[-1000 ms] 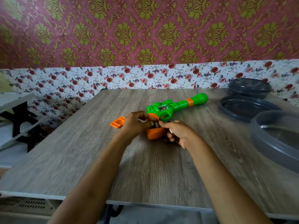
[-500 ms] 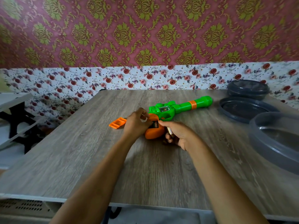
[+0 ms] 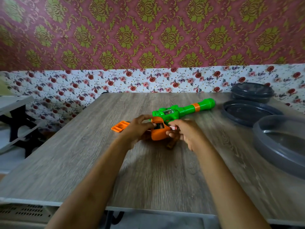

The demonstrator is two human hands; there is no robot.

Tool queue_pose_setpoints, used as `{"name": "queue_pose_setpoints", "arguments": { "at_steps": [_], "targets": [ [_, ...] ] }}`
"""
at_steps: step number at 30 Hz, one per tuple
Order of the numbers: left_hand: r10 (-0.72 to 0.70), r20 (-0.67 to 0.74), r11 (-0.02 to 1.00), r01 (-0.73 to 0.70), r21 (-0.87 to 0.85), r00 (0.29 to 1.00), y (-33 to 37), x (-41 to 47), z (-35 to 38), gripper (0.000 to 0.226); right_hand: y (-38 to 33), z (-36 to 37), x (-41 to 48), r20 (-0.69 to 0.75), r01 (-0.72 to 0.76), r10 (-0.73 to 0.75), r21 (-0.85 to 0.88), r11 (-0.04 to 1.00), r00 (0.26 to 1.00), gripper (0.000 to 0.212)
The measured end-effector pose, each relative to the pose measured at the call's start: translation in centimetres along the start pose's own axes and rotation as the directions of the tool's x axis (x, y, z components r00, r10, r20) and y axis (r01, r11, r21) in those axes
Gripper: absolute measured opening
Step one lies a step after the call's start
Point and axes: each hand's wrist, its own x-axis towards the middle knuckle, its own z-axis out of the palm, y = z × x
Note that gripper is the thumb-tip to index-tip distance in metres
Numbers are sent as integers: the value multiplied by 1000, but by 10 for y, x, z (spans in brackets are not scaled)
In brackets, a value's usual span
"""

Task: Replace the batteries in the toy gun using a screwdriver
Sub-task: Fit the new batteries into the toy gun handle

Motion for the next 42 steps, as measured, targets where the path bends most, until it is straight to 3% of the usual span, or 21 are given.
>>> {"name": "queue_pose_setpoints", "arguments": {
  "at_steps": [2,5,14,20,24,28,33,37,42],
  "targets": [
    [-74,23,979,77,-190,997,2,-2,3,12,0,-4,2,-86,140,-147,-88,986,985,12],
    [-149,64,940,161,-302,987,1,-1,2,12,-4,-8,0,-88,267,-284,-169,949,955,17],
    [-137,165,948,178,-263,977,-3,-1,6,17,-8,3,-8,182,363,-322,-276,890,929,28],
    [-115,158,952,154,-263,981,-3,-1,9,21,2,4,0,173,411,-379,-517,751,909,23],
    [-90,183,961,133,-244,979,-2,-4,9,21,4,5,0,200,405,-352,-476,781,914,40],
    [-81,169,964,120,-238,982,-1,-5,11,20,7,7,4,176,457,-463,-644,614,869,25],
    [-71,176,970,109,-218,982,-1,-6,12,17,3,6,6,285,548,-534,-715,434,796,15],
    [-72,182,966,114,-231,981,1,-9,12,18,2,3,8,296,588,-540,-624,516,788,41],
    [-84,172,952,129,-277,982,2,-10,11,20,-1,1,6,178,557,-545,-473,683,819,20]
  ]
}}
